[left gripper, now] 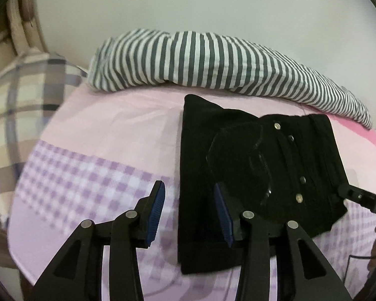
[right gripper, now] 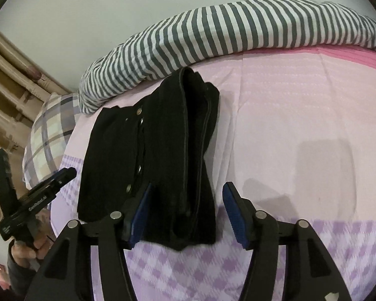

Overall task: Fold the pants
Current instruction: 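Open both tools and withdraw them from the folded jeans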

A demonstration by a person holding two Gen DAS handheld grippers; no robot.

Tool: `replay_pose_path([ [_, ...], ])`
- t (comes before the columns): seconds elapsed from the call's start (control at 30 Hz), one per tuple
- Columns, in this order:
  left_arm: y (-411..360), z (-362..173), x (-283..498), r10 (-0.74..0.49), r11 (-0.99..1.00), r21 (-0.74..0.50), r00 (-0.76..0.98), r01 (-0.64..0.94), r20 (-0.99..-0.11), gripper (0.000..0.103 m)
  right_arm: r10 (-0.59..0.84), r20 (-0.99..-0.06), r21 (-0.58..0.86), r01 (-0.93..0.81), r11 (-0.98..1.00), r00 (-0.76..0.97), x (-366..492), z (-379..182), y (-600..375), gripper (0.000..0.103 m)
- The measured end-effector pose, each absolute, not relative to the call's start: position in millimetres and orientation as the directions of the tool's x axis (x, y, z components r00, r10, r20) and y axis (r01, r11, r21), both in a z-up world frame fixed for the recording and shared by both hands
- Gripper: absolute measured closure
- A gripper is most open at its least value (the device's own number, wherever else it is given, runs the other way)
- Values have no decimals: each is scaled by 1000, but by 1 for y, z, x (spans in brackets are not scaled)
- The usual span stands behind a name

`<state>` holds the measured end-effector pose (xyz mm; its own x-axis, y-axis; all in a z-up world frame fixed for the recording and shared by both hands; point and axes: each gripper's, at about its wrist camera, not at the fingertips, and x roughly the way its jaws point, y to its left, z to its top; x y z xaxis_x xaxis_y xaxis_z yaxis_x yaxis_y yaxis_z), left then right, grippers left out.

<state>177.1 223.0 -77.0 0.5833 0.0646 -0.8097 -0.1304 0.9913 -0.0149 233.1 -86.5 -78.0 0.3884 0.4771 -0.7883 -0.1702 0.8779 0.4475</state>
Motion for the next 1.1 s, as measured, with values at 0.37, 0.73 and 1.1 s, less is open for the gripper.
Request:
replay_pose_path([
  [0.37, 207, -50, 119, 121, 990, 49, 610, -132, -783, 51, 356, -858, 310, -179, 934, 370, 219, -93, -72, 43],
  [0.73, 199, -44, 88, 124, 991, 62, 628, -121, -768, 43, 261, -867, 207, -170, 964, 425, 200, -78, -59, 39],
  [1.1, 196, -45, 77, 115, 992, 49, 644, -120, -757, 43, 206, -792, 113, -194, 974, 575, 140, -40, -23, 11],
])
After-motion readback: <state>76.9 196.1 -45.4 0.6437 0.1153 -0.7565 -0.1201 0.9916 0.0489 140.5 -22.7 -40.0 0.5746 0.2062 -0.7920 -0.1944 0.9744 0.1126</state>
